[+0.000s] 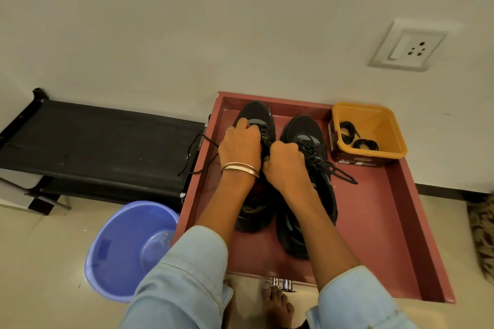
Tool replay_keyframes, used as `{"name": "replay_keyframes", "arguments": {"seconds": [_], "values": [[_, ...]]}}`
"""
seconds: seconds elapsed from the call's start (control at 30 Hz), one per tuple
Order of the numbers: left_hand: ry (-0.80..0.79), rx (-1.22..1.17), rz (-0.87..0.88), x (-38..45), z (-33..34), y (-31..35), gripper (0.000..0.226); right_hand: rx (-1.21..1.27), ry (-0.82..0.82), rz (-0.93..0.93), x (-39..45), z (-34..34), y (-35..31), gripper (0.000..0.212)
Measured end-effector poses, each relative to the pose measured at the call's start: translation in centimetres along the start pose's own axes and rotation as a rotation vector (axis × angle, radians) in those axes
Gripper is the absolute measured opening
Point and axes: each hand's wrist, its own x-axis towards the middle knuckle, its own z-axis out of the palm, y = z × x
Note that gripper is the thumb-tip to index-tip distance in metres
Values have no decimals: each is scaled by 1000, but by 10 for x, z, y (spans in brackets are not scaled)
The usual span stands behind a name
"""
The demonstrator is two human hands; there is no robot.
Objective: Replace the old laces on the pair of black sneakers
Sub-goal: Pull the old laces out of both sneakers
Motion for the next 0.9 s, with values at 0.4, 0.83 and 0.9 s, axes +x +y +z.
{"name": "replay_keyframes", "arguments": {"seconds": [0.4, 0.83, 0.9], "values": [[165, -1003, -737, 7, -8, -21, 9, -27, 53, 25, -1, 9, -2, 26], [-73, 116, -12, 5, -17, -4, 19, -46, 37, 9, 0, 9, -6, 7], [-11, 24, -47, 5, -16, -3, 20, -57, 39, 4, -1, 10, -5, 8]]}}
